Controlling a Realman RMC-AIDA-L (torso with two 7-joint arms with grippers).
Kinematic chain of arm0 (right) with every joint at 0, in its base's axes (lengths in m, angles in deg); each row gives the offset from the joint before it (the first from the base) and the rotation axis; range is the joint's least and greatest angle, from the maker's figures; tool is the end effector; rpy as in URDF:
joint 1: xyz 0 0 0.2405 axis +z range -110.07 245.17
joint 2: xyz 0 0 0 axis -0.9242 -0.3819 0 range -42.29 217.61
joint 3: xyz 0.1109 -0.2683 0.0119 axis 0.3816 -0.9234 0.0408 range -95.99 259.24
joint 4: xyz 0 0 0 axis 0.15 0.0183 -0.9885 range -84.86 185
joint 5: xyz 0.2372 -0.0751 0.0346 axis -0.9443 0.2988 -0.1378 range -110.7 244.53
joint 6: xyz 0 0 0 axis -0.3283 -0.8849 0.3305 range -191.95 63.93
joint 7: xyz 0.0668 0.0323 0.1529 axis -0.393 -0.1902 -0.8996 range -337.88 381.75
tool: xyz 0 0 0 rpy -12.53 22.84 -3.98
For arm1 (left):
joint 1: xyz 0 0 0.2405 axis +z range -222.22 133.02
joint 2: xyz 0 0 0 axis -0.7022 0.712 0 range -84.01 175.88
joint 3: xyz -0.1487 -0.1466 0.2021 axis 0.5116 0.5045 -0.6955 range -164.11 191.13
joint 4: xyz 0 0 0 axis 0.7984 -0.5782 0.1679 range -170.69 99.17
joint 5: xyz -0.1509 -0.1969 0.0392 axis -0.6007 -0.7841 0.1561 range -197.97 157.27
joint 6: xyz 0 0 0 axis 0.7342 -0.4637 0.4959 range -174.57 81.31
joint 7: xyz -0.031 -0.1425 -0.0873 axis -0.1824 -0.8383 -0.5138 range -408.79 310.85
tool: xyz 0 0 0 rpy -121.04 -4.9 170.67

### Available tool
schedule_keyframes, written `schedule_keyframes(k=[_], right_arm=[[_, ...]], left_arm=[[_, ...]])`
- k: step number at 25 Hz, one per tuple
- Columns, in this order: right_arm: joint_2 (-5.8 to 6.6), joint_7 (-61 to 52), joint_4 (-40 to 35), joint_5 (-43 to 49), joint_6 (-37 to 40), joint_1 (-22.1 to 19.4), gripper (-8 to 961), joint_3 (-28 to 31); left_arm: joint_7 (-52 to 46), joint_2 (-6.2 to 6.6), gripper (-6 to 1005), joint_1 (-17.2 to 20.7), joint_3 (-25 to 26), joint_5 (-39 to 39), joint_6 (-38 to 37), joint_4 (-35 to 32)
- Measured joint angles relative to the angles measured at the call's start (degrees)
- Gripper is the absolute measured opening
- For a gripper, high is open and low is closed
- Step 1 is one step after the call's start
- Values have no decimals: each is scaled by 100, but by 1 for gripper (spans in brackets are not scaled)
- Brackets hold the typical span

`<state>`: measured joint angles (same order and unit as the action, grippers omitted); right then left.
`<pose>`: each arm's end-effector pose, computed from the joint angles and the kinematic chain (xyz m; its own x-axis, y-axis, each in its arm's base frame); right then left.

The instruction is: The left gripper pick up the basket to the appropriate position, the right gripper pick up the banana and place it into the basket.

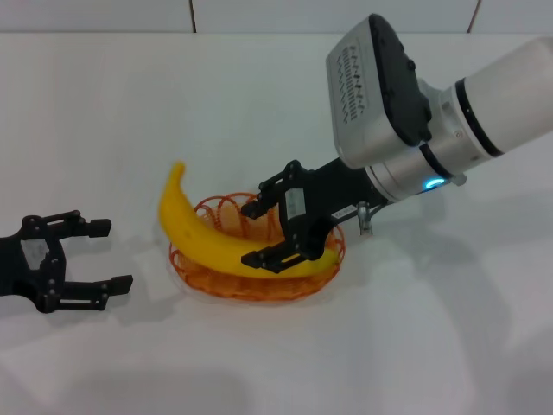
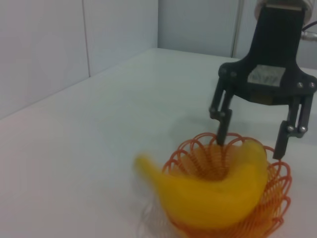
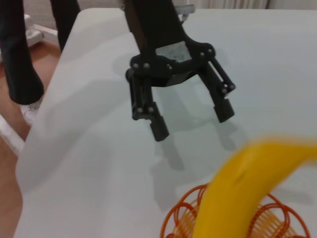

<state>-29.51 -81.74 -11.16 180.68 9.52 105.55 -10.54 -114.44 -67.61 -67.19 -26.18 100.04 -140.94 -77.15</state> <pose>0.1498 0.4026 -0.1246 0.9999 -0.0141 -0.0018 -0.0141 -0.9992 -0.0363 -0.3712 0.3409 0.0105 0.9285 0.2009 0.3123 0.2845 -0.9253 -0.2506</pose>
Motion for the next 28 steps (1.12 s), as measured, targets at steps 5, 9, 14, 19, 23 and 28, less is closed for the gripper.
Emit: schedule_keyframes(k=[5,9,14,19,23,28], right_arm=[[1,-42,-30,16,8,-21,609,112],[1,-57,-47,29,28,-35,636,199],[18,-36,-375,41,601,-148,667,832],[36,632,-1113,-123,2024,-798,696,2690],[36,1730,-919,-384,2649,-1222,719,3702],[33,3895,446,-614,2721,-1695,748,4674]], left_arm=[[-4,0,905,11,6,6,0,0],[1,1,905,33,6,10,0,0],[6,21,905,61,5,12,0,0],[19,26,905,65,6,14,-1,-1],[20,26,905,84,5,20,0,0],[24,30,906,89,5,19,-16,-1]])
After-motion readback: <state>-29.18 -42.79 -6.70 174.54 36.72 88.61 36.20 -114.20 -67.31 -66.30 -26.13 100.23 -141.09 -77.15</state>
